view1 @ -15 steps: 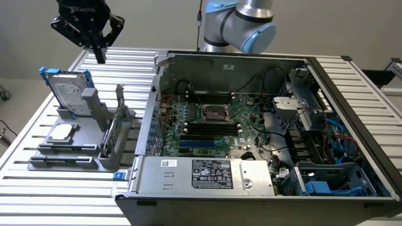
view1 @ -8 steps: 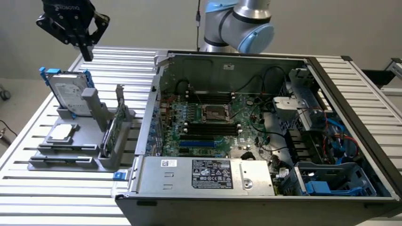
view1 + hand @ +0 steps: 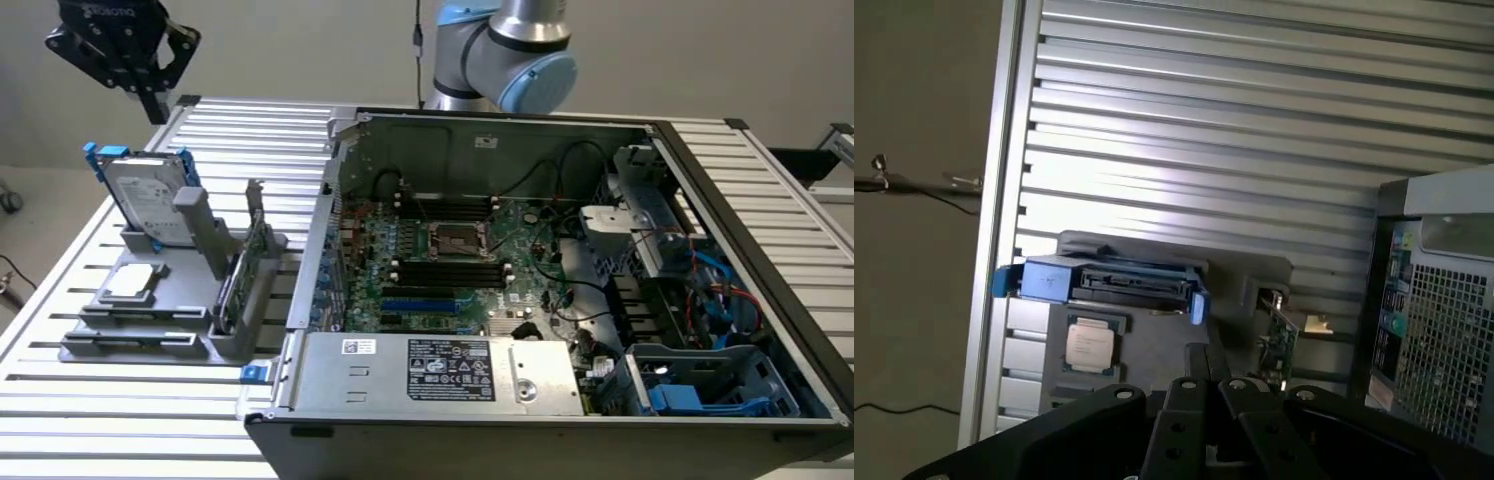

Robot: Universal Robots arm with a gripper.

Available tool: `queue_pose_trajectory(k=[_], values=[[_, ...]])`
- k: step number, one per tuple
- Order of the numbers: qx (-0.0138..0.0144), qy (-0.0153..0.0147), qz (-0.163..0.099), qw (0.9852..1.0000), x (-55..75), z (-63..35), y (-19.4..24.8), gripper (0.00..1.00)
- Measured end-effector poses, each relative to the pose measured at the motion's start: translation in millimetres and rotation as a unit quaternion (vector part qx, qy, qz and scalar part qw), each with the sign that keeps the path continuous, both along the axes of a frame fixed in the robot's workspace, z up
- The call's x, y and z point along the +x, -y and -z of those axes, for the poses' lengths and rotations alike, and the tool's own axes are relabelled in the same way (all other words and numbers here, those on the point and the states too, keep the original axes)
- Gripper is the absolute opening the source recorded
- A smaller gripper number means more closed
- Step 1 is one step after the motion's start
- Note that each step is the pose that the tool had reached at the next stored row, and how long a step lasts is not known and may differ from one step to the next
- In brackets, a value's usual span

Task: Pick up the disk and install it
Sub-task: 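Reach for the disk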

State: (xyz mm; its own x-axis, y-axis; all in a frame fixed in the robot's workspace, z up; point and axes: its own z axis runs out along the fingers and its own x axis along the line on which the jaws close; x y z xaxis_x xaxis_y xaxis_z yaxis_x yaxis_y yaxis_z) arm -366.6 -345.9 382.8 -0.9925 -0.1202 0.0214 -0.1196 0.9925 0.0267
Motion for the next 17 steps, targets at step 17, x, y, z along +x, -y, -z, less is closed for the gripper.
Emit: queue_pose_trajectory(k=[17], values=[[-0.0116,0.0001,0.0,0.9999,-77.4,15.7,-19.0,0.11]])
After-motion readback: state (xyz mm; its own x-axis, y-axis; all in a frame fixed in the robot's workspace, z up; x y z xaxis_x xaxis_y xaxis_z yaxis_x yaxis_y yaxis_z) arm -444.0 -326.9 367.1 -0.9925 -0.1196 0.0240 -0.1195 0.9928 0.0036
